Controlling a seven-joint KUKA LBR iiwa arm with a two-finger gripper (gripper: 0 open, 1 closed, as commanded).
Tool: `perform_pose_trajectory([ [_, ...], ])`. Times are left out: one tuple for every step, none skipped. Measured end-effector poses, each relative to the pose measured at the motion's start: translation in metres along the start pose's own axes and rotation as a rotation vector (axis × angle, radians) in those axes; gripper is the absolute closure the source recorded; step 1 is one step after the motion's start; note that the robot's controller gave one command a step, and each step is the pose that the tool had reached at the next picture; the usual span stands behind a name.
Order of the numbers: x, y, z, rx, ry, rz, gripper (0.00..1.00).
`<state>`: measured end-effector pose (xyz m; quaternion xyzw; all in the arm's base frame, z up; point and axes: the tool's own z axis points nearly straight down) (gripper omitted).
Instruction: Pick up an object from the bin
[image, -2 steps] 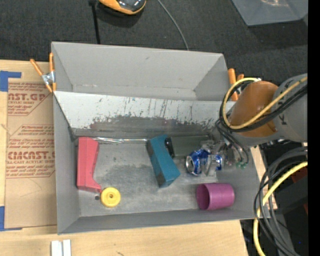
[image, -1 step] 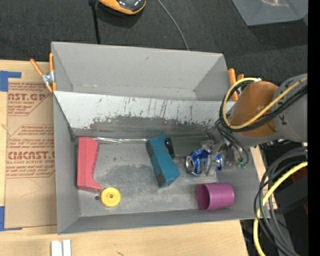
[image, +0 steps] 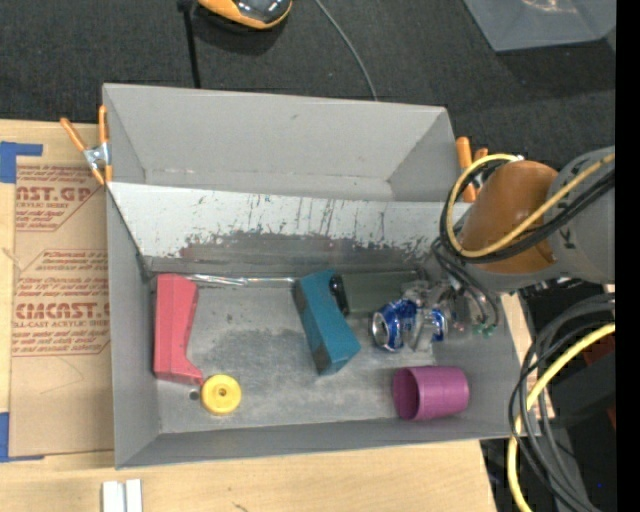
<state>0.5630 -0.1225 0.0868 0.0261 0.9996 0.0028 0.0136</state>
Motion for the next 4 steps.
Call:
perform_pose_trajectory([
  [0.000, 0.000, -0.008, 0.000, 0.000, -0.001, 1.00],
  [0.001, 0.001, -0.018, 0.000, 0.004, -0.001, 1.00],
  [0.001, 0.001, -0.039, -0.001, 0.007, -0.001, 1.00],
  [0.000, 0.001, -0.060, 0.000, 0.003, -0.001, 1.00],
])
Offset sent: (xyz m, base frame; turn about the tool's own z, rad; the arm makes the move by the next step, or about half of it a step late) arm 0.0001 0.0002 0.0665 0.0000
